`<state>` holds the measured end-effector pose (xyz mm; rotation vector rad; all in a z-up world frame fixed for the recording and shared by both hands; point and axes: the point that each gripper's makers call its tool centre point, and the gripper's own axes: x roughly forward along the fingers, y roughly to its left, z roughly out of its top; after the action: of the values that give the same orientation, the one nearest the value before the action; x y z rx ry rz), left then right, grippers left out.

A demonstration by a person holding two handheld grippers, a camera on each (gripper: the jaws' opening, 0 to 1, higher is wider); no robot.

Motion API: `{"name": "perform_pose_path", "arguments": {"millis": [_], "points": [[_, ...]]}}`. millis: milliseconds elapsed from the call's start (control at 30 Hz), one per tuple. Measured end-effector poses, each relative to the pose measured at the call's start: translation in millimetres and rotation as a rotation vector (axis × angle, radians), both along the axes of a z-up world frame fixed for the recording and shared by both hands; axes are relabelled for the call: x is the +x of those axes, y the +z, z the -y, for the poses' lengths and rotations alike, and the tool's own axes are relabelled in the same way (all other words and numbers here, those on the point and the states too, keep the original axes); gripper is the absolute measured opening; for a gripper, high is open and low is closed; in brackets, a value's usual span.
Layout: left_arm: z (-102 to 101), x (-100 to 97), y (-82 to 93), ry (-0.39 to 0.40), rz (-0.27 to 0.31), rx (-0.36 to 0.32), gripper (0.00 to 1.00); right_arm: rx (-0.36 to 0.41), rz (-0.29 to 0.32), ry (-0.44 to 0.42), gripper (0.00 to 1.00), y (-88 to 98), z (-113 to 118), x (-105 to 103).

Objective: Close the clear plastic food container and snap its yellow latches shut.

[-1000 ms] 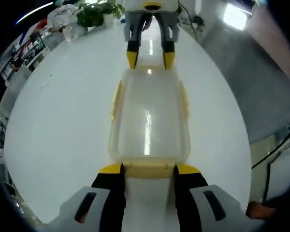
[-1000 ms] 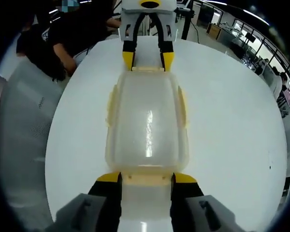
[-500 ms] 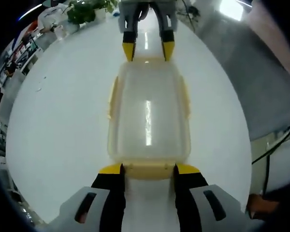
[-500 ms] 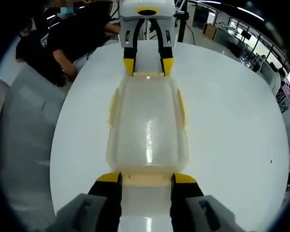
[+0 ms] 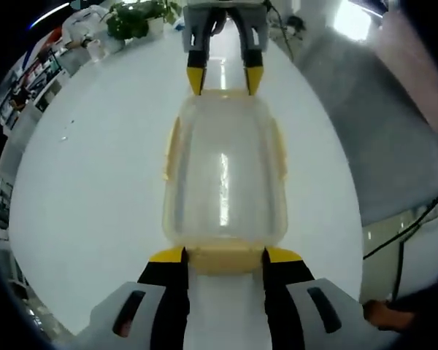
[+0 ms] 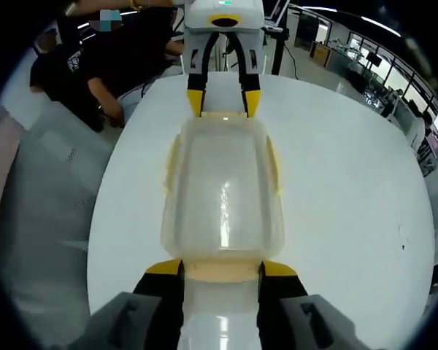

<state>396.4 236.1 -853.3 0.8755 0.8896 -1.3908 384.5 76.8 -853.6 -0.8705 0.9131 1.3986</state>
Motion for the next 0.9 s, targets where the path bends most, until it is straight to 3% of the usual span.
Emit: {"name": "perform_pose_path", "arguments": {"millis": [333,900], "points": [[9.5,-0.5,17.1,0.012,0.006,0.005,0.37,0.007,0.032,0.009,0.37,17.2,9.0,0.4],[25.9,4.1,45.6,-0.022,0.036,0.031,0.37,0.037,0.036,-0.014,0.37,34.3,24.1,0.6]]}}
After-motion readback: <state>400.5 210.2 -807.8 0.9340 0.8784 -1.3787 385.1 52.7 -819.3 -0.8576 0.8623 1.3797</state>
